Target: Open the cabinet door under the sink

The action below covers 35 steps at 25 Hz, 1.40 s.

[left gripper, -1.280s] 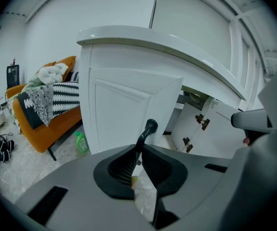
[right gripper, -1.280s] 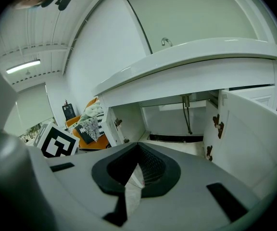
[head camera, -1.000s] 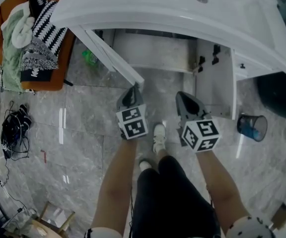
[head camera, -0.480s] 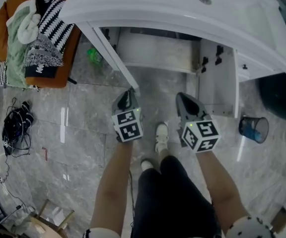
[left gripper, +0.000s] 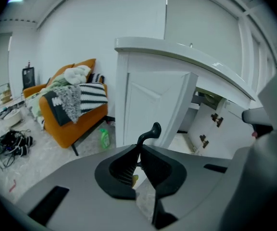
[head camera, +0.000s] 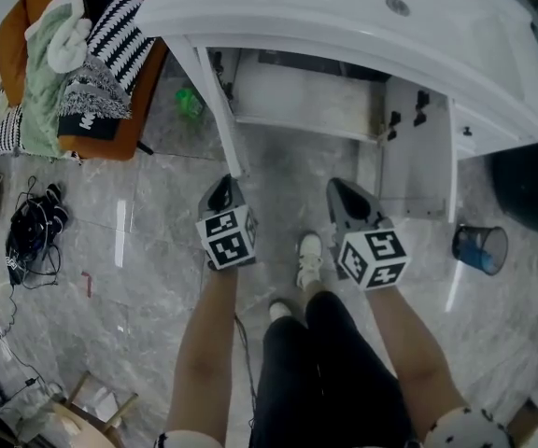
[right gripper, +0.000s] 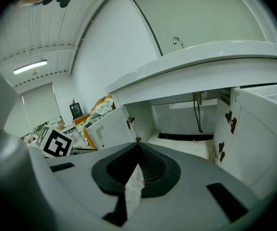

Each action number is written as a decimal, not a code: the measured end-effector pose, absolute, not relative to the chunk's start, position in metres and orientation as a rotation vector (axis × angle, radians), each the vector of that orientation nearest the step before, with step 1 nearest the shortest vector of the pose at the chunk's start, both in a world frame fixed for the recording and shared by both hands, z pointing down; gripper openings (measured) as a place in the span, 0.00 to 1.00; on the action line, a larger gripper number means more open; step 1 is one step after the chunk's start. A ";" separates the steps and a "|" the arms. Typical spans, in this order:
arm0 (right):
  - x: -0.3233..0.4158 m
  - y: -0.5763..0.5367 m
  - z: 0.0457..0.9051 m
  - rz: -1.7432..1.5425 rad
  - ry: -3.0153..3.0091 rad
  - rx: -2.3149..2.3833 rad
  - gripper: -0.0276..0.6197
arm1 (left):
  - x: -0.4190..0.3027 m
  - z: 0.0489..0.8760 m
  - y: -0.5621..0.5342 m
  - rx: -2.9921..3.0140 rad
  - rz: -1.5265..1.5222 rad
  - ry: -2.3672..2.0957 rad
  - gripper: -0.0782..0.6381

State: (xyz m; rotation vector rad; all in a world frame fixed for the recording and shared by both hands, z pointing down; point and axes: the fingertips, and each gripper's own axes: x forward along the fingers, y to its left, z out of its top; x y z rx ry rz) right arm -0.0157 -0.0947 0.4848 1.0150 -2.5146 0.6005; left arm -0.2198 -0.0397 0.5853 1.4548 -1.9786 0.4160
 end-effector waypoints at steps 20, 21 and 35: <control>-0.059 -0.062 0.480 0.585 -2.552 0.936 0.06 | -0.332 0.588 0.010 1.395 0.372 -1.955 0.20; -0.059 -0.062 0.480 0.585 -2.554 0.936 0.06 | -0.331 0.591 0.014 1.388 0.376 -1.950 0.20; -0.051 -0.033 0.456 0.570 -2.572 0.943 0.06 | -0.292 0.554 0.050 1.345 0.157 -1.956 0.16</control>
